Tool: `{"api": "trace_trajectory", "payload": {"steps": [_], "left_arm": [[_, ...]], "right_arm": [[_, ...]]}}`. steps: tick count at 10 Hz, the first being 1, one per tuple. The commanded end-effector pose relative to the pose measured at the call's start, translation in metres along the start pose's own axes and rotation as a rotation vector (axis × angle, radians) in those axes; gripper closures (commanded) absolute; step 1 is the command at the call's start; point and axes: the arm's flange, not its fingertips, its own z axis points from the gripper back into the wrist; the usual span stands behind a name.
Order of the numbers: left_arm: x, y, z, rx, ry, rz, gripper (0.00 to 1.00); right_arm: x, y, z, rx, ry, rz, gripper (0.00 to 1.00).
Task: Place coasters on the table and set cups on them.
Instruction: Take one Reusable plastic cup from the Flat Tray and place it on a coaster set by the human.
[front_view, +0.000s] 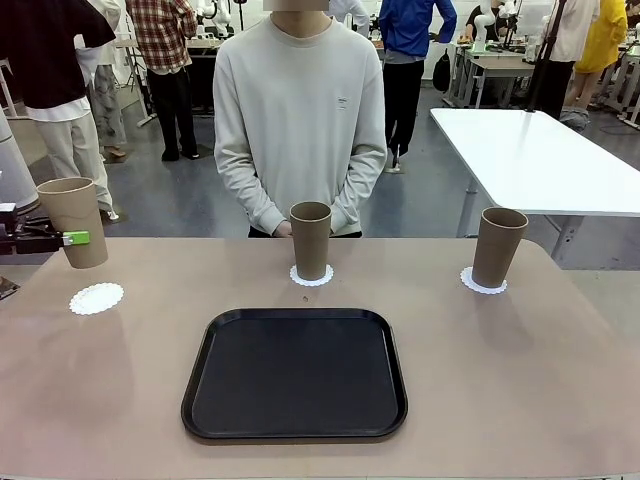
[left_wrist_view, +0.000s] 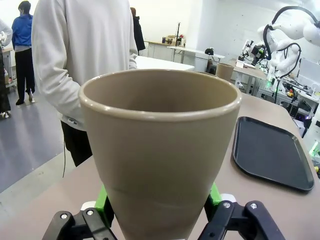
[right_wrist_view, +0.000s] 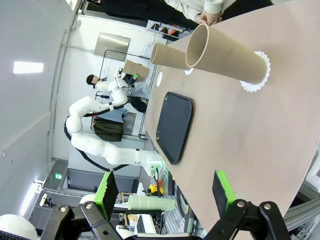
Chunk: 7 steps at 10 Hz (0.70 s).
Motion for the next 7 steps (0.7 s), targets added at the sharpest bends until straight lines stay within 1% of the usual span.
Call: {"api": "trace_trajectory", "payload": {"steps": [1, 4, 7], "left_arm": [[-0.011, -0.003, 0.002, -0.08, 0.001, -0.029, 0.15], [-0.041, -0.001, 0.003, -0.142, 0.0, -0.064, 0.15], [-0.051, 0.004, 0.009, -0.173, -0.014, -0.134, 0.15]], "right_arm": [[0.0, 0.001, -0.002, -0.001, -0.011, 0.003, 0.0], [0.0, 0.001, -0.002, -0.001, -0.011, 0.003, 0.0], [0.0, 0.001, -0.002, -0.001, -0.011, 0.003, 0.0]]}}
